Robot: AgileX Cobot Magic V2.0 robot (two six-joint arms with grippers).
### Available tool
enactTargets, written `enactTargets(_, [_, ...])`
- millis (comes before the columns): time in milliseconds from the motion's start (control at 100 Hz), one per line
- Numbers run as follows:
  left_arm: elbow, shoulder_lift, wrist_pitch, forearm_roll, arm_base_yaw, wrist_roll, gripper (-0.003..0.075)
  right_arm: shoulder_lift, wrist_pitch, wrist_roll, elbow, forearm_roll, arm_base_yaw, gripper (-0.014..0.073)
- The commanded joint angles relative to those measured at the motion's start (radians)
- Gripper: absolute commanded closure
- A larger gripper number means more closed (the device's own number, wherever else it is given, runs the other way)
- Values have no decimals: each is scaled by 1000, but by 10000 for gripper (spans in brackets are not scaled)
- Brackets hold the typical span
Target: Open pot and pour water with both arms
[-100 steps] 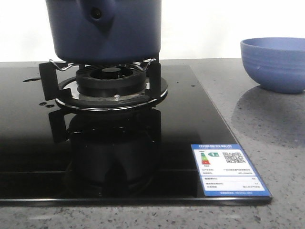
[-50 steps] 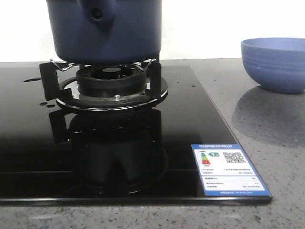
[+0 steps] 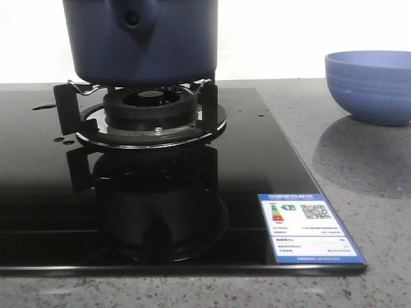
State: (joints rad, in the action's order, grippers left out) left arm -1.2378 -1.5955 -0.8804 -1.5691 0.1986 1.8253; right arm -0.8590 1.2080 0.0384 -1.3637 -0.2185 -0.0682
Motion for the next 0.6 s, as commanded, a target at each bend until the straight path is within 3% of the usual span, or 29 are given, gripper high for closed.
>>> enactTargets(0, [-32, 47, -8, -52, -30, -59, 500, 7, -72, -19, -20, -5, 1, 657])
enactTargets(590, [-28, 39, -75, -18, -30, -77, 500, 5, -92, -19, -20, -2, 12, 657])
